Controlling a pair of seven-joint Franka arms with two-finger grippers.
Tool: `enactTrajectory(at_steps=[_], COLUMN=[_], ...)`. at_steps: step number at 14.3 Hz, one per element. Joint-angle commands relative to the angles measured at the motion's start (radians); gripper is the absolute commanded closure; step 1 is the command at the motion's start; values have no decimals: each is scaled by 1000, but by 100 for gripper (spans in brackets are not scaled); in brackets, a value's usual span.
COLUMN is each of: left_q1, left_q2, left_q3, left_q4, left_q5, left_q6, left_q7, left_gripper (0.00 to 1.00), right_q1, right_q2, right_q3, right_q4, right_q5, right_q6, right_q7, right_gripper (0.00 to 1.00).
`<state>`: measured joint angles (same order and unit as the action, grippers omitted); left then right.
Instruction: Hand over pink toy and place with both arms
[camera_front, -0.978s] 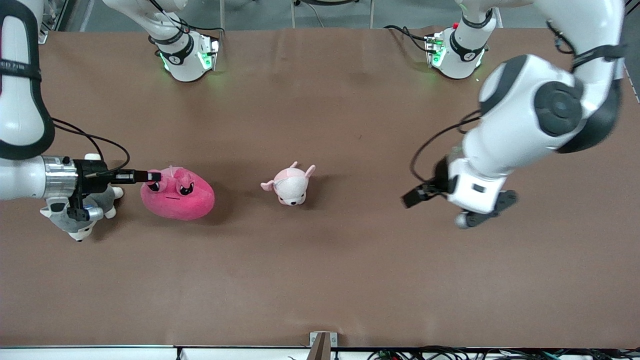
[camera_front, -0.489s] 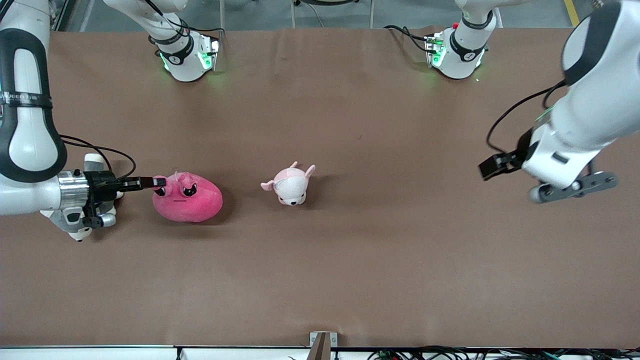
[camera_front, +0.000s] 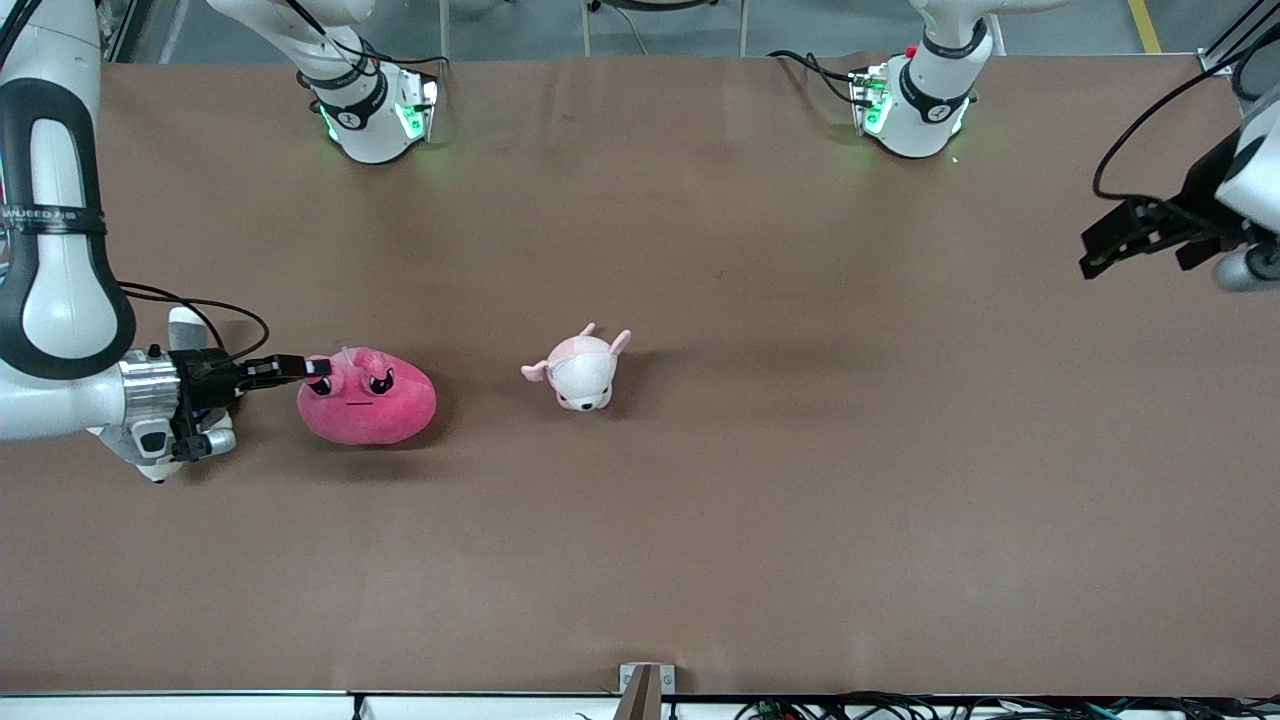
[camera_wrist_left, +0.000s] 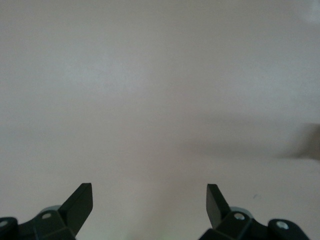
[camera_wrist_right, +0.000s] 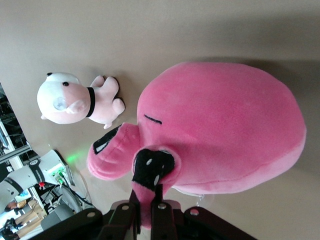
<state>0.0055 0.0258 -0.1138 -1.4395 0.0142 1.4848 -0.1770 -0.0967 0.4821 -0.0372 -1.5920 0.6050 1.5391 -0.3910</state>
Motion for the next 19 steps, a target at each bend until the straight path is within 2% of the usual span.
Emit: enactTrajectory(at_steps=[1,10,11,12,13,16,19], left_q1=[-10,-1,1,1,1,2,2], left_q2=[-75,-66,-66,-66,-66,-63,-64], left_q3=[8,6,8,8,10,10,10], left_q4=[-79,-79,-79,-79,-79,-78,-78], left_q5=[-13,-13,-10,-10,-7,-2,-2], left_q6=[3,11,12,12,12,12,8], left_q7=[13,30,31,31,31,31,33], left_gripper=[0,0,0,0,0,0,0], right_q1=[-23,-35,-35,-34,-35,-32,-23], right_q2=[23,64,67,66,64,50,21], right_q3=[14,14,14,14,13,7,-1], right_q4=[18,18,20,20,26,116,225], right_q5=[21,22,22,21,19,-10,-120], right_q6=[-24,-27,-27,-25,-27,-57,-105], right_q7=[-45,-83,-80,-74,-69,-13,47], right_gripper=[98,97,76,24,0,0,0])
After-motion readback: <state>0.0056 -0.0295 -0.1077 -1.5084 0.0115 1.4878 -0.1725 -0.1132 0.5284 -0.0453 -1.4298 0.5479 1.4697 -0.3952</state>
